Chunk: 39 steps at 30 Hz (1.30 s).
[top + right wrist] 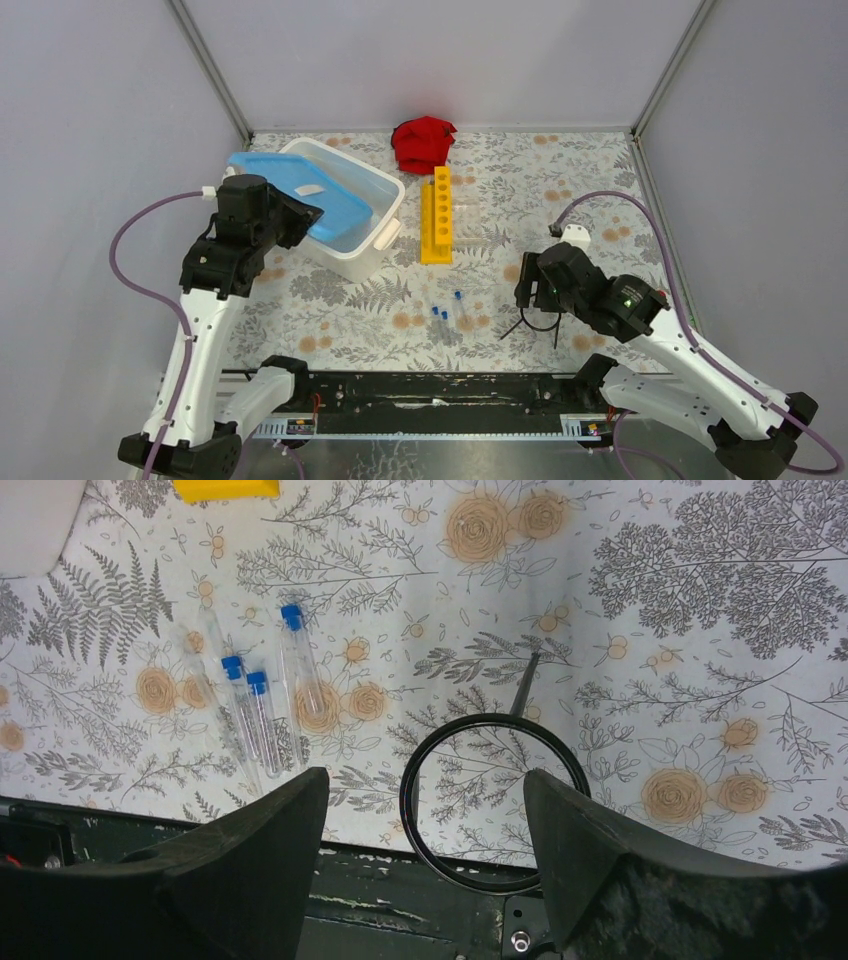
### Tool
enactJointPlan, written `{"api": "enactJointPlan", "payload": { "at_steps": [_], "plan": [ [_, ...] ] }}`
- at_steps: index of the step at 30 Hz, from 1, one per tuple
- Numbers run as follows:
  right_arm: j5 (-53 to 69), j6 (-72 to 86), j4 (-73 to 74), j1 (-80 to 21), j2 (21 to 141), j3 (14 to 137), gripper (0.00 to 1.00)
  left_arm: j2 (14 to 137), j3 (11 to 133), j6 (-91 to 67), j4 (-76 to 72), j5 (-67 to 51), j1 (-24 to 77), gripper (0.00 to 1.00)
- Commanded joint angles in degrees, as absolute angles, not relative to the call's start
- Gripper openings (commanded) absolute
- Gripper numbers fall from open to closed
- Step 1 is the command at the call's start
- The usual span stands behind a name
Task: Organize the chemistry lab equipment
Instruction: Pick up the storage box lid from the storage box, then pick up the chemistry item at the center of the board.
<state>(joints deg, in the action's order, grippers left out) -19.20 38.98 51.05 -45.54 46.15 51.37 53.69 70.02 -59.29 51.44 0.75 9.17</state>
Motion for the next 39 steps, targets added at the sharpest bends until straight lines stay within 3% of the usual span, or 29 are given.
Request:
{"api": "enactJointPlan", "payload": {
  "at_steps": [1,30,39],
  "plan": [
    [-19.07,41.8,51.56,-47.24,45.84,51.37,0.78,52.54,75.3,-57.23,48.26,4.99,9.49,0.0],
    [-23.2,50.39,49.22,-56.25,52.3,46.09,0.75,48.66,88.51,-52.81,49.7,5.21,9.5,0.0],
    [-25.96,47.8,48.89,-56.25,56.78,47.36,0.47,47.01,89.76,-51.77,49.22,6.61,9.49,0.0]
  ]
}}
